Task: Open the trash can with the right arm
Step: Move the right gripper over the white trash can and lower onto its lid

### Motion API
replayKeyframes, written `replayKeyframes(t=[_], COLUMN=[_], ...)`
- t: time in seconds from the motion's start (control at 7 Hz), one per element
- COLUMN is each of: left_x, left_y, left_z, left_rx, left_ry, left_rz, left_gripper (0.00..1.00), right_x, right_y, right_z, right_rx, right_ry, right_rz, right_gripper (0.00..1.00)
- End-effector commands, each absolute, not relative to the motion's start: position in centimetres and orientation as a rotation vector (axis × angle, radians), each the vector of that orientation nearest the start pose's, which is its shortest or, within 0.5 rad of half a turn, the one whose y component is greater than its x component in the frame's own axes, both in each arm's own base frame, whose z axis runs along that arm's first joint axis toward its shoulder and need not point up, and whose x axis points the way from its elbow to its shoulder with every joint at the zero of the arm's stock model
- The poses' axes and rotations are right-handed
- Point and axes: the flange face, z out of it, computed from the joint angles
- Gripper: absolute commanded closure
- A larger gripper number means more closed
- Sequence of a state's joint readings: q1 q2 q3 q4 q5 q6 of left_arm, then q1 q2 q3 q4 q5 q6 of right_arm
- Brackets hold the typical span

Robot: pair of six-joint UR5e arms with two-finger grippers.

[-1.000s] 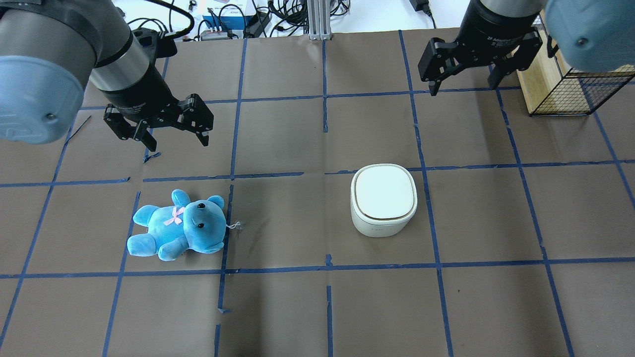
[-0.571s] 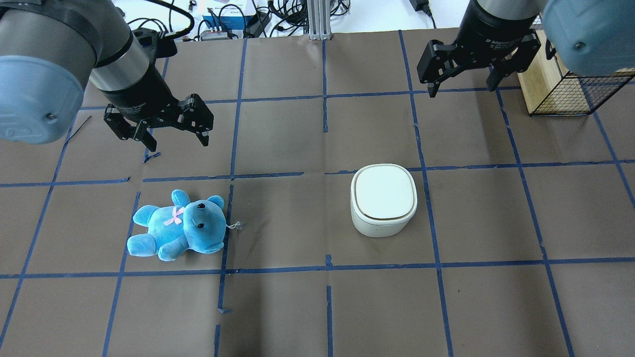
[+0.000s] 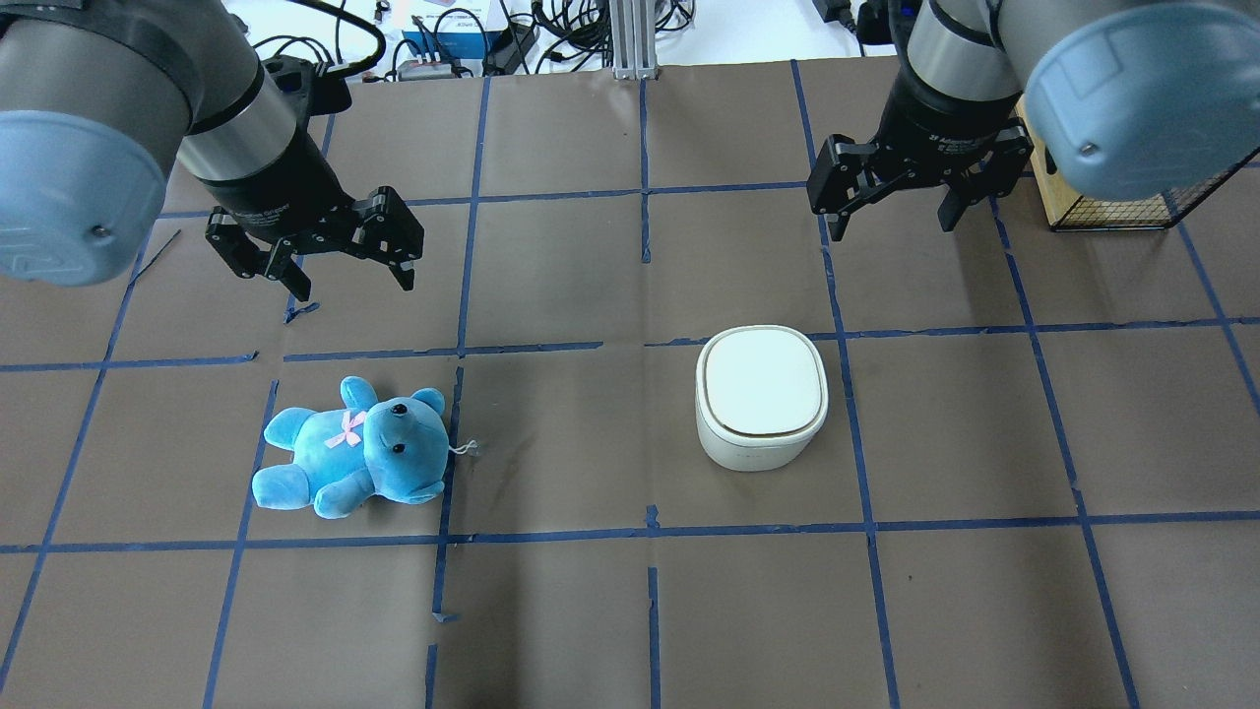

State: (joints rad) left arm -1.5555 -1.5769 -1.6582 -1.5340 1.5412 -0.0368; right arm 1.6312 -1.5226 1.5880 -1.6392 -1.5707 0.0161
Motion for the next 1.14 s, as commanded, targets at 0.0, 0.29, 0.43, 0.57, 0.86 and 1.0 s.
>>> replayKeyframes(t=[0.0, 0.29, 0.43, 0.57, 0.86, 1.0], left_x=[-12.9, -12.9, -12.9, -12.9, -12.9, -12.9], left_y=[-48.9, -48.9, -48.9, -48.9, -48.9, -48.9], left_z=[44.6, 44.6, 44.6, 44.6, 44.6, 44.6], left_rx=[-0.084, -0.084, -0.084, -0.084, -0.084, -0.084], left_ry=[3.168, 3.168, 3.168, 3.168, 3.168, 3.168], left_rz=[0.09, 0.09, 0.09, 0.09, 0.09, 0.09], left_gripper=[0.0, 0.0, 0.0, 0.0, 0.0, 0.0], right_x=[17.5, 22.4, 23.7, 23.9, 25.2, 26.0], right_y=[-49.7, -47.2, -46.1, -45.4, -44.9, -45.1], right_z=[43.6, 40.5, 38.6, 37.2, 34.0, 32.5], right_rx=[-0.062, -0.004, -0.055, -0.069, -0.103, -0.125], right_ry=[3.097, 3.087, 3.104, 3.106, 3.104, 3.105], right_rz=[0.079, 0.171, 0.226, 0.267, 0.236, 0.219], right_gripper=[0.83, 0.92, 0.95, 0.96, 0.97, 0.97])
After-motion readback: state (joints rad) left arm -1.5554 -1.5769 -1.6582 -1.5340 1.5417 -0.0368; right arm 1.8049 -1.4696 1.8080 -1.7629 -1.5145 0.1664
